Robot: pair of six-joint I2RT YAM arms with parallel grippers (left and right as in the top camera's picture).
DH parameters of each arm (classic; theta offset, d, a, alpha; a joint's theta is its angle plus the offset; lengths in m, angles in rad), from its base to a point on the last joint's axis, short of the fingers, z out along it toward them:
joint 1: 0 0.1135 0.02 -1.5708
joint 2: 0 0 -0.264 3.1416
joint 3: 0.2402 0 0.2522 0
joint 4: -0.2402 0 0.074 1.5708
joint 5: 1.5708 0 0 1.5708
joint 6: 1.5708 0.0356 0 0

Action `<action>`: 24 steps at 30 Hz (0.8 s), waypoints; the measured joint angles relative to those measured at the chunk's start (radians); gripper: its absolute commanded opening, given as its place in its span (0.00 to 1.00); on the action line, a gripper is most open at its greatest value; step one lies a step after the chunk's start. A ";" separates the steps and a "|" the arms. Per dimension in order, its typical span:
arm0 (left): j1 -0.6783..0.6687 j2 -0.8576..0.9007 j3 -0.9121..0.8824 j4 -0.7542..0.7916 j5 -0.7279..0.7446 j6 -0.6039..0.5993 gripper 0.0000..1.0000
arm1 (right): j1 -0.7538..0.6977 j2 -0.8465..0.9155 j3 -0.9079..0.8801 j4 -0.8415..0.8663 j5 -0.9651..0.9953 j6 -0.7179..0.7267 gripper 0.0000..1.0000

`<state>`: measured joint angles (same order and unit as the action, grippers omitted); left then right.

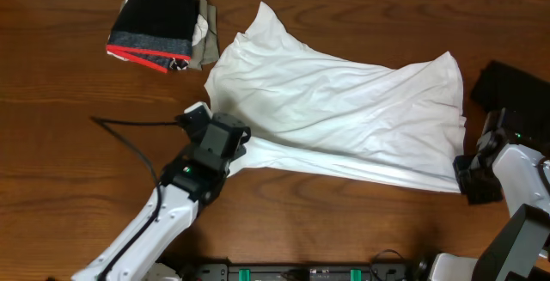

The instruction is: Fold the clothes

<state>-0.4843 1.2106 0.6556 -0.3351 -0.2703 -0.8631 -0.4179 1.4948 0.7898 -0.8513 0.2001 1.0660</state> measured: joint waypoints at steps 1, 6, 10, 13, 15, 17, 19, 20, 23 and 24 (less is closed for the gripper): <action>0.000 0.019 0.000 0.000 0.000 0.000 0.06 | 0.000 0.000 0.000 0.014 -0.002 0.000 0.02; 0.000 0.082 0.000 0.002 -0.003 0.000 0.06 | 0.001 0.000 0.000 0.080 -0.017 0.000 0.02; 0.000 0.108 0.000 0.002 -0.005 0.001 0.06 | 0.014 0.000 0.000 0.124 -0.033 0.000 0.02; 0.000 0.111 0.000 0.007 -0.011 0.001 0.06 | 0.036 0.000 0.000 0.154 -0.047 0.000 0.02; 0.000 0.111 0.000 0.019 -0.027 0.001 0.06 | 0.056 0.000 0.000 0.166 -0.053 0.001 0.02; 0.001 0.111 0.000 0.030 -0.037 0.003 0.06 | 0.076 0.001 0.000 0.176 -0.054 0.002 0.02; 0.002 0.111 0.000 0.037 -0.045 0.003 0.06 | 0.101 0.006 0.000 0.203 -0.055 0.003 0.02; 0.002 0.111 0.000 0.040 -0.048 0.003 0.06 | 0.112 0.010 0.000 0.210 -0.055 0.003 0.02; 0.002 0.111 0.000 0.043 -0.051 0.004 0.12 | 0.146 0.028 0.000 0.229 -0.053 0.003 0.03; 0.002 0.111 0.000 0.045 -0.051 0.007 0.12 | 0.153 0.035 0.000 0.230 -0.053 0.003 0.03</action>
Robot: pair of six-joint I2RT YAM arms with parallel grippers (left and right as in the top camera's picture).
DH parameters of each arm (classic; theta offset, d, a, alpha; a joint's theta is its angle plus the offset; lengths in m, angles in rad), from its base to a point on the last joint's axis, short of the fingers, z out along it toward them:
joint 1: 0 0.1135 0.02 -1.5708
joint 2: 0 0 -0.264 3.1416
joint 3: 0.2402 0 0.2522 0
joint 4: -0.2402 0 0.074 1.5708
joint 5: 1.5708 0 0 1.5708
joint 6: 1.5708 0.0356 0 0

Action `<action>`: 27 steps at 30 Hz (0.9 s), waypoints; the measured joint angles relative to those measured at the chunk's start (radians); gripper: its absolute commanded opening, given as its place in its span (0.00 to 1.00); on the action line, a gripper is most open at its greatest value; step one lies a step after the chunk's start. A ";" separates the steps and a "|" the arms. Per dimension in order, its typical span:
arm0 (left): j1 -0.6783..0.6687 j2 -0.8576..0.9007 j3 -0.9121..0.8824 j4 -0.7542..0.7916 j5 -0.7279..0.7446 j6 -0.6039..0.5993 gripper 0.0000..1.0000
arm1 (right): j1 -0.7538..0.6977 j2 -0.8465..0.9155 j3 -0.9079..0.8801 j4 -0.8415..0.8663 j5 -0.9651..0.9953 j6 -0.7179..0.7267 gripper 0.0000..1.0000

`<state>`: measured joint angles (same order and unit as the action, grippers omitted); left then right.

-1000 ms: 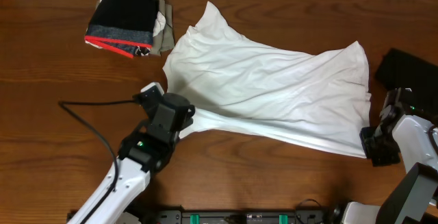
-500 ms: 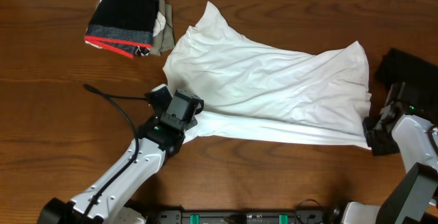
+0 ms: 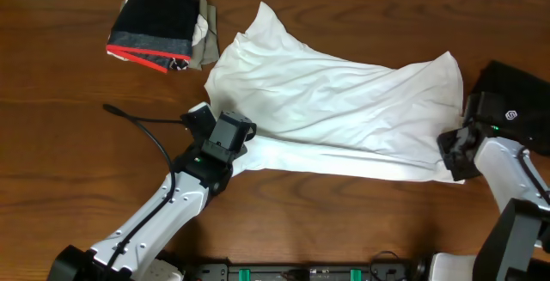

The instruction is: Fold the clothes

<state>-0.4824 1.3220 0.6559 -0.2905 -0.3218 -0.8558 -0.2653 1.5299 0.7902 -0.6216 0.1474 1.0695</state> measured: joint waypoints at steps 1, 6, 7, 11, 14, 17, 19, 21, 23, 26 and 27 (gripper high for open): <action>0.000 0.000 0.000 0.003 0.000 0.000 0.13 | 0.003 0.006 0.000 0.000 0.002 0.000 0.03; 0.001 0.000 0.000 0.020 -0.020 0.000 0.15 | 0.005 0.016 0.000 -0.016 0.036 0.001 0.05; 0.001 0.000 0.000 0.026 -0.025 0.000 0.17 | 0.005 0.017 0.000 -0.018 0.044 0.002 0.05; 0.001 0.000 0.000 0.035 -0.037 0.007 0.58 | 0.005 0.017 0.000 -0.021 0.075 0.003 0.11; 0.002 0.000 0.000 0.042 -0.052 0.000 0.66 | 0.005 0.017 0.000 -0.022 0.092 0.003 0.13; 0.003 0.000 0.000 0.045 -0.059 0.009 0.86 | 0.005 0.017 0.000 -0.021 0.098 0.009 0.31; 0.004 0.000 0.000 0.048 -0.064 0.006 0.91 | 0.005 0.017 0.000 -0.021 0.103 0.008 0.45; 0.005 0.000 0.000 0.048 -0.075 0.003 0.94 | 0.005 0.017 0.000 -0.014 0.108 -0.007 0.53; 0.008 0.000 0.000 0.053 -0.086 0.028 0.98 | 0.005 0.017 0.000 -0.008 0.113 -0.032 0.63; 0.010 -0.006 0.000 0.058 -0.097 0.099 0.98 | 0.005 0.017 0.021 -0.033 0.115 -0.101 0.68; 0.010 -0.014 0.000 0.055 -0.098 0.120 0.98 | 0.005 0.016 0.039 -0.055 0.114 -0.125 0.68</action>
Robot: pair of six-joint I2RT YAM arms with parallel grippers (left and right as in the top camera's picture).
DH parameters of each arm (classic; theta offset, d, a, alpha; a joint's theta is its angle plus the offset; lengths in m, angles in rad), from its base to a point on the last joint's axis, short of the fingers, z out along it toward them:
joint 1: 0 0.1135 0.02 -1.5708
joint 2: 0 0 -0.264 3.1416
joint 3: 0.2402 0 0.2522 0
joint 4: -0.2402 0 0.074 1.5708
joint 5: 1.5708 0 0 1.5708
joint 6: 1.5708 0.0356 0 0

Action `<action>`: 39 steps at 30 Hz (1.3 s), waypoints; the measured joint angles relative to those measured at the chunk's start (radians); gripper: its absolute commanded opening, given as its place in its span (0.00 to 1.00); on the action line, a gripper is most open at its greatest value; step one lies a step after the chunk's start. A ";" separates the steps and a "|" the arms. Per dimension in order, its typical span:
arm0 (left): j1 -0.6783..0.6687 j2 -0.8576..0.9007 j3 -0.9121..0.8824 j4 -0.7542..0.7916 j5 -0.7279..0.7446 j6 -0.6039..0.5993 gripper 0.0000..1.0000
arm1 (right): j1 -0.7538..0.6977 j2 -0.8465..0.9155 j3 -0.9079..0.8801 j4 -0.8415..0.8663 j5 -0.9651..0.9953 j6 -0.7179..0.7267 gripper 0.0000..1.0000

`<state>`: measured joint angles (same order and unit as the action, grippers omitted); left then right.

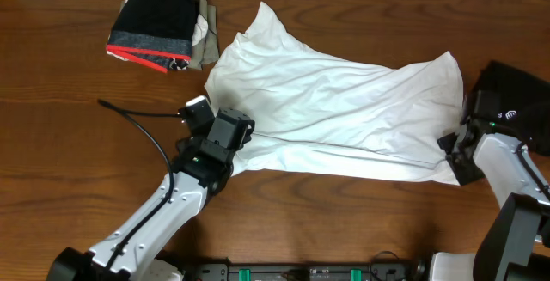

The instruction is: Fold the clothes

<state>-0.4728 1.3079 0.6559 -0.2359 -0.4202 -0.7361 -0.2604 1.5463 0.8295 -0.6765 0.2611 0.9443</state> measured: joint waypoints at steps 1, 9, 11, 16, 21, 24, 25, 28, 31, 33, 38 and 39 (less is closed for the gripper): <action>0.000 -0.017 0.000 -0.011 -0.003 0.020 0.98 | 0.000 -0.001 0.023 -0.029 -0.006 -0.028 0.68; 0.014 -0.243 0.006 -0.199 0.001 -0.018 0.98 | 0.061 -0.060 0.201 -0.045 -0.381 -0.447 0.92; 0.040 -0.302 0.007 -0.282 0.014 -0.074 0.98 | 0.124 -0.068 0.232 -0.058 -0.484 -0.528 0.96; 0.142 -0.409 0.007 -0.427 0.106 -0.155 0.98 | 0.355 -0.070 0.241 -0.023 -0.602 -0.635 0.99; 0.270 -0.506 0.007 -0.509 0.234 -0.188 0.98 | 0.657 -0.060 0.242 0.097 -0.590 -0.706 0.99; 0.330 -0.562 0.007 -0.545 0.304 -0.196 0.98 | 0.813 -0.033 0.243 0.159 -0.549 -0.756 0.99; 0.341 -0.576 0.007 -0.558 0.320 -0.196 0.98 | 0.856 -0.018 0.246 0.174 -0.534 -0.779 0.99; 0.354 -0.605 0.007 -0.605 0.362 -0.203 0.98 | 0.954 0.037 0.267 0.183 -0.460 -0.823 0.99; 0.354 -0.610 0.007 -0.666 0.385 -0.203 0.98 | 1.034 0.110 0.309 0.180 -0.374 -0.874 0.99; 0.355 -0.610 0.007 -0.703 0.393 -0.203 0.98 | 1.065 0.161 0.344 0.173 -0.340 -0.918 0.99; 0.355 -0.610 0.007 -0.753 0.399 -0.203 0.98 | 1.106 0.276 0.407 0.163 -0.287 -1.017 0.99; 0.355 -0.610 0.007 -0.756 0.399 -0.203 0.98 | 1.112 0.294 0.414 0.161 -0.275 -1.031 0.99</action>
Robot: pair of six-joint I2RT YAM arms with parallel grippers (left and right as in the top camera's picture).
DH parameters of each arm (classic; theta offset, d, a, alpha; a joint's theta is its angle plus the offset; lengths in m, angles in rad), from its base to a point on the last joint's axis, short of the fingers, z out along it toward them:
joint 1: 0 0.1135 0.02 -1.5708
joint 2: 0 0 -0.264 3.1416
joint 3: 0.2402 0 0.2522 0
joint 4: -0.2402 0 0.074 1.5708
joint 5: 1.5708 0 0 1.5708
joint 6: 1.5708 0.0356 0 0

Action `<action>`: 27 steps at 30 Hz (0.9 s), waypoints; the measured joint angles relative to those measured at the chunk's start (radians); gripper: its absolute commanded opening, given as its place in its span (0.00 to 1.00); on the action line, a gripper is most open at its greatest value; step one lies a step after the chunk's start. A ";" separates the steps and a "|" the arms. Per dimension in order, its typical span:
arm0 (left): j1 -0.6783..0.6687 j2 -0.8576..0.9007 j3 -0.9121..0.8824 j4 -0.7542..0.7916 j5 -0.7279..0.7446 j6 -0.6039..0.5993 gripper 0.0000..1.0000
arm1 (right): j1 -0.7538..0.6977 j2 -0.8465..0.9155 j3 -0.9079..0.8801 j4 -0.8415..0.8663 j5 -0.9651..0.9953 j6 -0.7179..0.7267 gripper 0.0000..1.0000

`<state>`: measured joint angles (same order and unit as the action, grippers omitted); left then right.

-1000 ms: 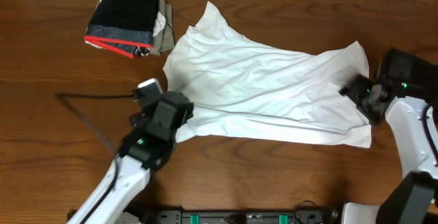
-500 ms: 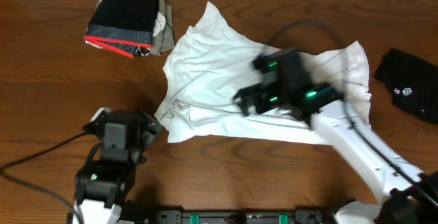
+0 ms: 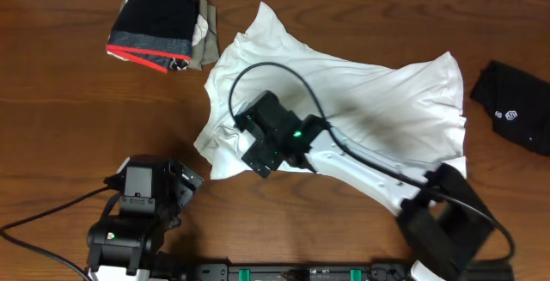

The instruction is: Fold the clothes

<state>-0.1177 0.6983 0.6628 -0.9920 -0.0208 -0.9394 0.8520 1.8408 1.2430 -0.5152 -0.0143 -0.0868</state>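
Note:
A white shirt (image 3: 361, 92) lies crumpled across the middle of the table, its lower left corner (image 3: 213, 165) bunched. My right arm reaches from the bottom right across the shirt, and my right gripper (image 3: 256, 156) rests on the shirt's lower left part; its fingers are hidden under the wrist. My left gripper (image 3: 180, 180) is pulled back near the front left edge, off the cloth, with its fingers too small to read.
A folded stack of dark and red-trimmed clothes (image 3: 159, 23) sits at the back left. A black garment (image 3: 516, 105) lies at the right edge. The right arm's cable (image 3: 258, 70) loops over the shirt.
My left gripper has left the shirt's lower left corner and is back by the front left edge. My right gripper has gone from the shirt's right hem to its lower left part.
At first my left gripper stood at the shirt's lower left corner and my right one just off the lower right hem. The right one then reached that hem and stayed. Now the left arm is withdrawn and the right arm stretches across the shirt.

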 measured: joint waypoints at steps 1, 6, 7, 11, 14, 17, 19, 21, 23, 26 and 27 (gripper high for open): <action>0.000 0.000 0.000 -0.003 0.000 0.000 0.98 | 0.004 0.012 0.002 0.000 0.009 -0.010 0.99; 0.000 0.000 0.000 -0.008 0.007 0.000 0.98 | 0.027 0.025 0.005 -0.009 0.034 -0.042 0.99; 0.000 0.000 0.000 -0.007 0.007 0.000 0.98 | 0.030 0.025 0.005 -0.010 0.036 -0.045 0.99; 0.000 0.000 0.000 -0.008 0.011 0.000 0.98 | 0.062 0.025 0.006 -0.020 0.035 -0.059 0.96; 0.000 0.000 0.000 -0.007 0.014 0.000 0.98 | 0.089 0.025 0.006 -0.019 0.038 -0.072 0.90; 0.000 0.000 0.000 -0.008 0.014 0.000 0.98 | 0.104 0.026 0.006 -0.014 0.042 -0.080 0.90; 0.000 0.000 0.000 -0.011 0.014 0.000 0.98 | 0.103 0.032 0.008 -0.010 0.047 -0.080 0.89; 0.000 0.000 0.000 -0.017 0.014 0.000 0.98 | 0.098 0.047 0.010 -0.007 0.052 -0.080 0.86; 0.000 0.000 0.000 -0.023 0.014 0.000 0.98 | 0.093 0.069 0.011 -0.003 0.054 -0.083 0.83; 0.000 0.000 0.000 -0.024 0.014 0.000 0.98 | 0.087 0.090 0.011 -0.001 0.056 -0.085 0.79; 0.000 0.000 0.000 -0.024 0.014 0.000 0.98 | 0.085 0.092 0.011 0.001 0.057 -0.086 0.76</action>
<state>-0.1177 0.6983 0.6628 -1.0161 -0.0063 -0.9394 0.9371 1.9331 1.2537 -0.5144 0.0425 -0.1726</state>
